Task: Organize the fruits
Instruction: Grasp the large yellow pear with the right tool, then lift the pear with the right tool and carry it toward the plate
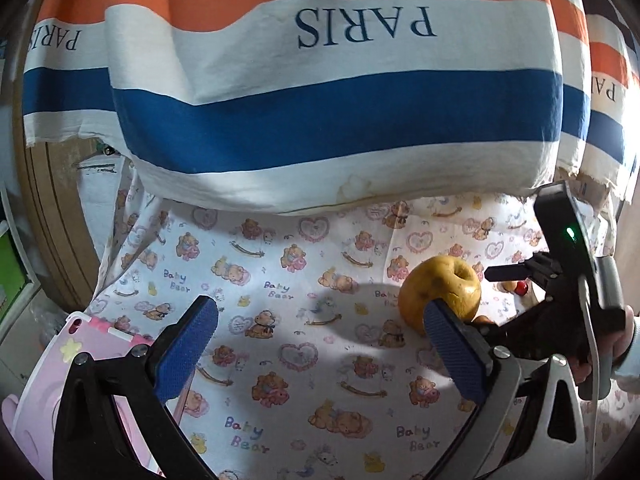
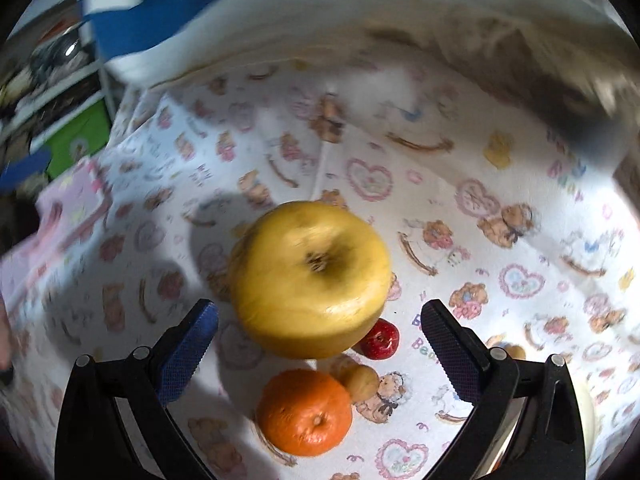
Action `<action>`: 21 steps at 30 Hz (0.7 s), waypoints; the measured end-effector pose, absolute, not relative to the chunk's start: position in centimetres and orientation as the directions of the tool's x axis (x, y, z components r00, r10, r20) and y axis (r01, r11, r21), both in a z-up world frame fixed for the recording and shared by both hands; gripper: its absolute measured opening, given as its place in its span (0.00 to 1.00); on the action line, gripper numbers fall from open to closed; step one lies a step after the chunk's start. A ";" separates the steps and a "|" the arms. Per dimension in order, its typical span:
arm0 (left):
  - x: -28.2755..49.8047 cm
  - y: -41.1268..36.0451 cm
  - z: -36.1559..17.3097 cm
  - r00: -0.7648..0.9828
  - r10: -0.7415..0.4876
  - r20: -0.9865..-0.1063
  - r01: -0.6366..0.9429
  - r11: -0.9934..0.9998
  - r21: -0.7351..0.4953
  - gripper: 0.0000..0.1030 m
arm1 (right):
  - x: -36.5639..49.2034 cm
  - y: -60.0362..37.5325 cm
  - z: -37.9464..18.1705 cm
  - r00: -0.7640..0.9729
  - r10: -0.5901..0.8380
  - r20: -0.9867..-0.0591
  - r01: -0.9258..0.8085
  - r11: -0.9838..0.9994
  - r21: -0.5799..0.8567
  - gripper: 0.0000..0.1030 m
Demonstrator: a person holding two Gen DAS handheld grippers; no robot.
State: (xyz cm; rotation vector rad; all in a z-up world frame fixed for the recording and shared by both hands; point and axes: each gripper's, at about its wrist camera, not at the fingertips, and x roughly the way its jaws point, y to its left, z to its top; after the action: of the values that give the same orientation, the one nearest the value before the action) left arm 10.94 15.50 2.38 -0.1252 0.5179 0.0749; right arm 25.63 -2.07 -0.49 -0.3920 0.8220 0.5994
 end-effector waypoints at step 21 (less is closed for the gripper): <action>11.9 15.8 1.3 0.839 0.043 -0.543 -0.122 0.986 -0.110 0.99 | 28.3 1.7 -2.1 0.406 0.302 -0.862 -0.788 0.593 -0.163 0.92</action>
State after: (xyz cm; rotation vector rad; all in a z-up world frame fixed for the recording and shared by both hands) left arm 11.94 15.82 1.34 -0.1428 0.5698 0.0874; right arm 28.26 1.69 -2.10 -0.6224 0.9066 0.7465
